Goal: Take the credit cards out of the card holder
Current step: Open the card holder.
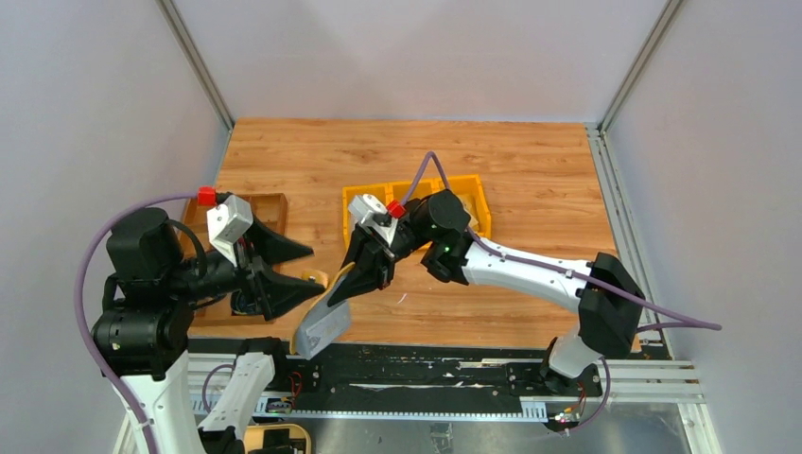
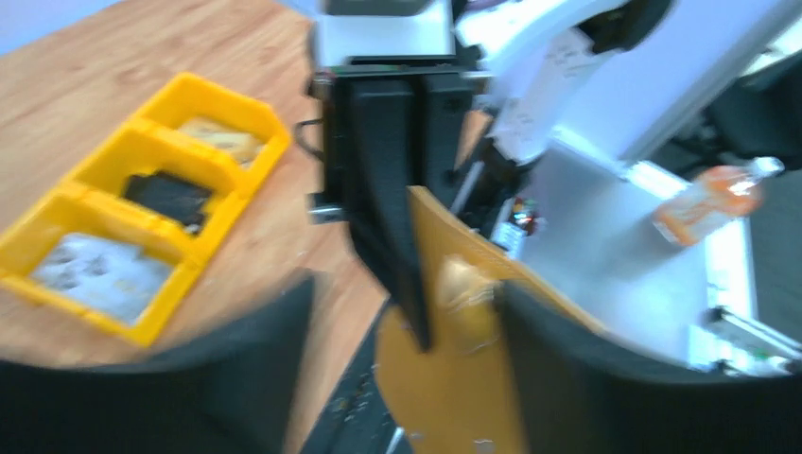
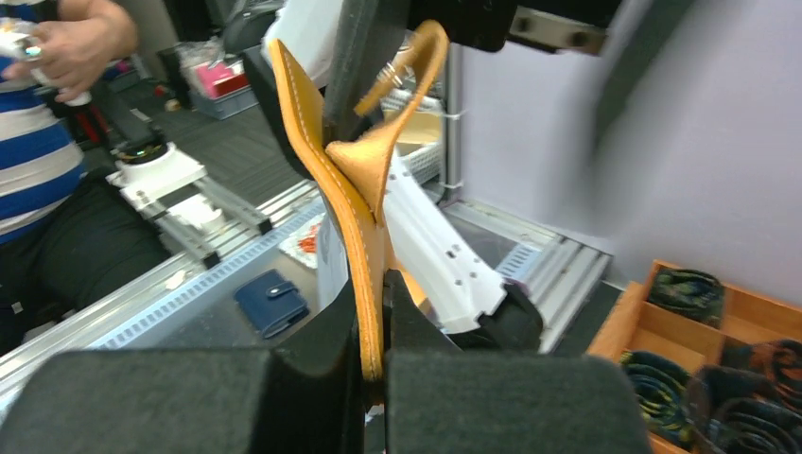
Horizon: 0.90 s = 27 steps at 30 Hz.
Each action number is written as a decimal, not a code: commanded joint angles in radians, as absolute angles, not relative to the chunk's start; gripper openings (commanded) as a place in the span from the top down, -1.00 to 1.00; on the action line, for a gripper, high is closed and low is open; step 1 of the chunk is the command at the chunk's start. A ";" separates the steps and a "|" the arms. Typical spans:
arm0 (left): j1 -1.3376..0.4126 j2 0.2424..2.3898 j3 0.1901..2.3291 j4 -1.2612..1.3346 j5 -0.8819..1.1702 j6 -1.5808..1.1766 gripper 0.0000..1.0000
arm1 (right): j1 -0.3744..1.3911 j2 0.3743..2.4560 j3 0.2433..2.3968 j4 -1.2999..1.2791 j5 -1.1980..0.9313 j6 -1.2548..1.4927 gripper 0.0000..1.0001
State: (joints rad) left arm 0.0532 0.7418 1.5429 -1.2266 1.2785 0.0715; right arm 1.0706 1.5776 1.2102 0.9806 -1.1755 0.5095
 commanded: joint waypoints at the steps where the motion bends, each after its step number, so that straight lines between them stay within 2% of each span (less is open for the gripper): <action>1: 0.051 0.706 1.560 -1.217 1.121 0.153 -0.96 | 1.062 1.538 1.249 0.837 -1.119 0.520 1.00; 5: 0.051 0.687 1.564 -1.216 0.988 0.184 -1.00 | 1.047 1.503 1.315 0.478 -1.083 0.368 1.00; 8: 0.051 0.663 1.544 -1.216 1.040 0.176 -1.00 | 1.047 1.494 1.407 0.145 -1.024 0.205 1.00; 13: 0.051 0.652 1.530 -1.217 1.029 0.179 -1.00 | 1.045 1.508 1.524 -0.212 -0.951 0.022 1.00; 22: 0.051 0.677 1.557 -1.217 1.052 0.163 -1.00 | 1.045 1.506 1.566 -0.378 -0.860 -0.092 1.00; 27: 0.051 0.636 1.464 -1.216 1.041 0.216 -1.00 | 1.045 1.516 1.610 -0.425 -0.850 -0.100 1.00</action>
